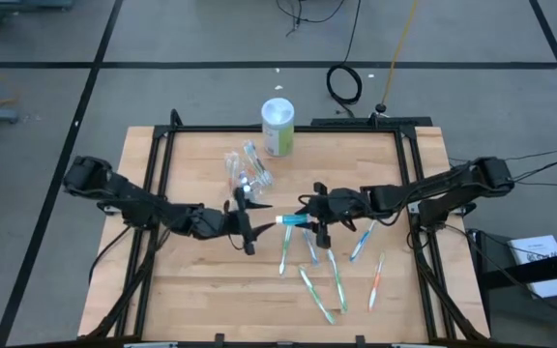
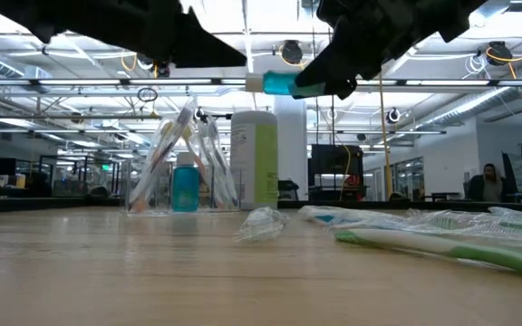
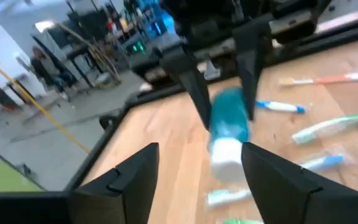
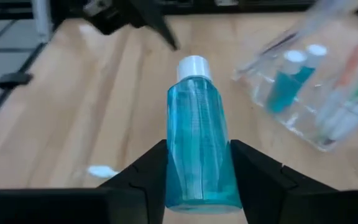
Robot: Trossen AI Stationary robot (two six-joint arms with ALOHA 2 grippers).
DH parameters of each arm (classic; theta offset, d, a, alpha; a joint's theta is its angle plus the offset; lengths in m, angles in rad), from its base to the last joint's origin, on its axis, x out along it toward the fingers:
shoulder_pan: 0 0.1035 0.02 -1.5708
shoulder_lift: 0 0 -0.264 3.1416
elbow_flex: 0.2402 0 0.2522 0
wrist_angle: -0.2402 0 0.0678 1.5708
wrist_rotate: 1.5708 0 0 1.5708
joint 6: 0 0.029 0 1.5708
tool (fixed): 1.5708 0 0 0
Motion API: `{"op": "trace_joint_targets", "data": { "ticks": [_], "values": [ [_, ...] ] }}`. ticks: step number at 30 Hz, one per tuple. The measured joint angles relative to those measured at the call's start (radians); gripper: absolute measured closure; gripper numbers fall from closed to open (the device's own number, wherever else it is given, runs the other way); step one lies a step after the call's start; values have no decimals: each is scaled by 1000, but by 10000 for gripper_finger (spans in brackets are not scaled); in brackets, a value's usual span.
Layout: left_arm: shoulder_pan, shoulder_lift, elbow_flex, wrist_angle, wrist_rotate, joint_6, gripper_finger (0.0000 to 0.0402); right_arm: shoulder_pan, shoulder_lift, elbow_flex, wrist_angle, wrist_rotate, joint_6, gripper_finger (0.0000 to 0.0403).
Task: Pick & Place toothbrushing station
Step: Put the blue mouthwash bottle into the transparent organizer
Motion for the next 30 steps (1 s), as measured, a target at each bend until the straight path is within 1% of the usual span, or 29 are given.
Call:
{"op": "trace_joint_targets", "data": {
  "ticks": [2, 4, 6, 8, 12, 16, 18, 23, 30],
  "values": [
    [4, 35, 0, 73, 20, 13, 163, 1, 2, -1, 6, -13, 0, 258],
    [5, 56, 0, 115, 66, 13, 164, 0, 2, -2, 20, -14, -1, 257],
    [5, 66, 0, 132, 122, 13, 169, -7, 1, -1, 22, -13, -1, 253],
    [3, 67, 0, 128, 147, 18, 176, -9, 2, -1, 24, -11, -1, 250],
    [12, 67, 0, 130, 148, 19, 193, -8, 2, -1, 74, -16, -1, 254],
    [28, 67, 0, 124, 148, 15, 208, -9, 2, -1, 110, -59, 0, 253],
    [33, 67, 0, 115, 148, 16, 213, -9, 2, -1, 130, -63, -1, 251],
    [29, 66, 0, 139, 170, 69, 227, -18, 2, -1, 124, -65, -1, 252],
    [32, 65, 0, 130, 166, 81, 255, -39, 2, -1, 122, -73, 22, 249]
  ]
}}
